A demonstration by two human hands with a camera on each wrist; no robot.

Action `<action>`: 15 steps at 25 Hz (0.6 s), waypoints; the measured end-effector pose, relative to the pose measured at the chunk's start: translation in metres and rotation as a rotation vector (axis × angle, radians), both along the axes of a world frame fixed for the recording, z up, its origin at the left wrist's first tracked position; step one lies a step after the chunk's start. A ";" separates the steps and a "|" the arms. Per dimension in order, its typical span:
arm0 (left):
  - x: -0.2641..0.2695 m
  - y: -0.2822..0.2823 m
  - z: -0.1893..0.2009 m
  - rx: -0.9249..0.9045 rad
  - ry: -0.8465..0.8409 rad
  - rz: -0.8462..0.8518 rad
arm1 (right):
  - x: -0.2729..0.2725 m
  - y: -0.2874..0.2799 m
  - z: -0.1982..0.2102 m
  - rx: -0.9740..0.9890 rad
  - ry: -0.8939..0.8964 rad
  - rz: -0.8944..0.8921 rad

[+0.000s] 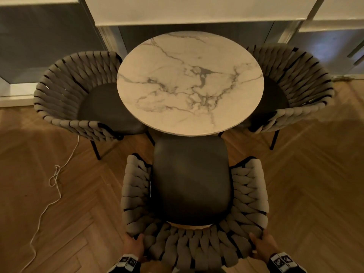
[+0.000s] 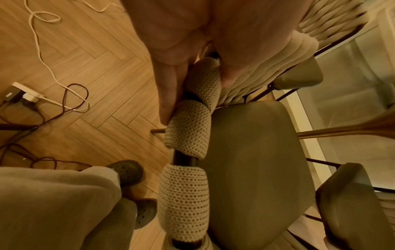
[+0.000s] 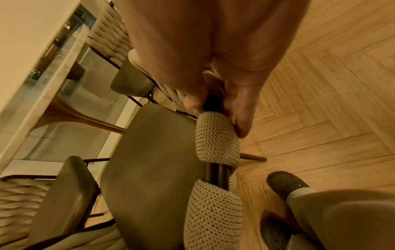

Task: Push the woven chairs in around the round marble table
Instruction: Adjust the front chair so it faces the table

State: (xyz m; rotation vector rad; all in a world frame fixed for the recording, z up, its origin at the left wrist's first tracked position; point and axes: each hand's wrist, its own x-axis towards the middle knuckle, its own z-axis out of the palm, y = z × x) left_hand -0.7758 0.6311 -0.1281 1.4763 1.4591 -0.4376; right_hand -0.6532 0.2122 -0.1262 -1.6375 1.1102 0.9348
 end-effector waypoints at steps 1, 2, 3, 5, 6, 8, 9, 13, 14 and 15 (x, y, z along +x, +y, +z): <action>-0.001 -0.002 0.003 0.016 0.024 -0.017 | 0.001 -0.001 -0.001 -0.008 0.010 0.009; 0.000 -0.003 0.005 0.015 0.054 -0.036 | 0.001 -0.003 -0.002 0.002 0.031 -0.012; 0.001 -0.003 0.006 0.023 0.077 -0.064 | 0.002 -0.004 -0.002 0.008 0.050 -0.038; 0.005 0.000 0.009 0.036 0.092 -0.146 | 0.005 -0.003 -0.003 -0.002 0.085 -0.043; 0.009 0.003 0.009 0.009 0.092 -0.136 | 0.008 -0.001 -0.001 -0.023 0.087 0.008; 0.018 0.015 0.010 -0.097 0.106 -0.057 | 0.013 0.009 0.006 -0.039 0.088 0.088; 0.022 0.021 0.009 -0.142 0.117 -0.027 | 0.014 0.014 0.010 -0.045 0.086 0.106; 0.039 0.030 0.023 -0.016 -0.008 0.027 | 0.011 0.012 0.002 -0.144 -0.021 0.330; 0.039 0.029 0.024 0.022 -0.038 0.030 | 0.007 0.007 -0.007 -0.204 -0.074 0.422; 0.040 0.028 0.024 0.035 -0.047 0.024 | 0.002 -0.003 -0.032 -0.172 -0.047 0.522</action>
